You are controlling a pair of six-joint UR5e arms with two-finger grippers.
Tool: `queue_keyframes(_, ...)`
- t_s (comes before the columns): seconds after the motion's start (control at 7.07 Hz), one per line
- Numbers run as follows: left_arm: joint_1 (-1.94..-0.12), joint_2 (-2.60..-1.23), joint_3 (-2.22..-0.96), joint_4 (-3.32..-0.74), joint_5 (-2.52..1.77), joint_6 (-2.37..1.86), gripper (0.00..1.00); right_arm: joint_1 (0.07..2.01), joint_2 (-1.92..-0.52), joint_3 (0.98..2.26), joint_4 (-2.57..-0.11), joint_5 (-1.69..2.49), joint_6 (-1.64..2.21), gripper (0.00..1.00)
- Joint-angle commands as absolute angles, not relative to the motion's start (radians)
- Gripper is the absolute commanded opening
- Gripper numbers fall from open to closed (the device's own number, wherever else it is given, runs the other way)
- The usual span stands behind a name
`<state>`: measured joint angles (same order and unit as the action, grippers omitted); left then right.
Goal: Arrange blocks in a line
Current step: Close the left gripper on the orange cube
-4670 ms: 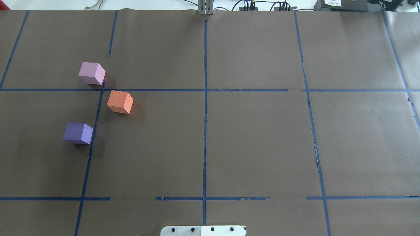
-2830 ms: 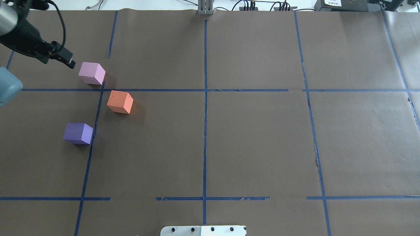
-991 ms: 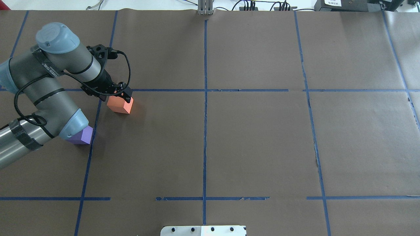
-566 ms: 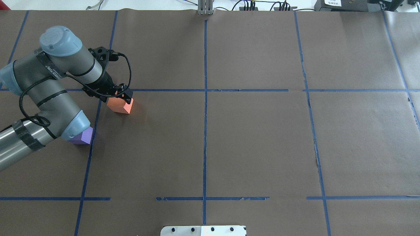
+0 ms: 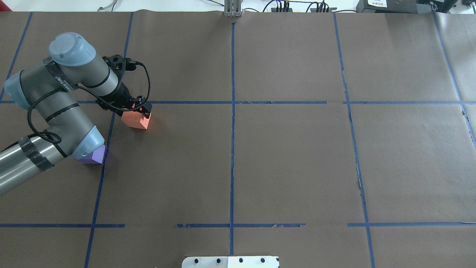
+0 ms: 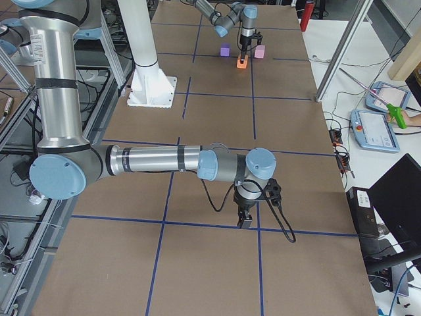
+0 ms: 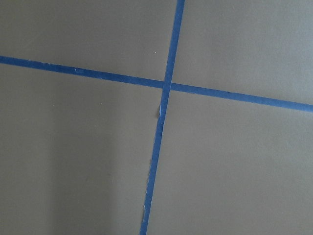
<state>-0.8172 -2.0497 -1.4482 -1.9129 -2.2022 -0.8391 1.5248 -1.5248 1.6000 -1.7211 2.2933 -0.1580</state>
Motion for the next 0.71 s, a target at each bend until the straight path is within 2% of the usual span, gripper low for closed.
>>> queue_keyframes(0.0, -0.815, -2.051, -1.445, -1.916, -2.201, -0.841, 0.64, 1.525, -1.525, 1.600, -1.721, 2.293, -0.160, 1.00)
queue_keyframes(0.14, -0.815, -2.052, -1.448, -1.917, -2.203, -0.874, 0.26, 1.525, -1.525, 1.600, -1.721, 2.293, -0.158, 1.00)
queue_keyframes(0.28, -0.816, -2.054, -1.453, -1.916, -2.203, -0.877, 0.09, 1.525, -1.525, 1.601, -1.721, 2.293, -0.158, 1.00)
queue_keyframes(0.42, -0.857, -2.057, -1.477, -1.905, -2.209, -0.874, 0.02, 1.525, -1.525, 1.600, -1.721, 2.293, -0.158, 1.00)
queue_keyframes(0.57, -0.906, -2.042, -1.553, -1.849, -2.212, -0.867, 0.01, 1.525, -1.525, 1.600, -1.721, 2.293, -0.158, 1.00)
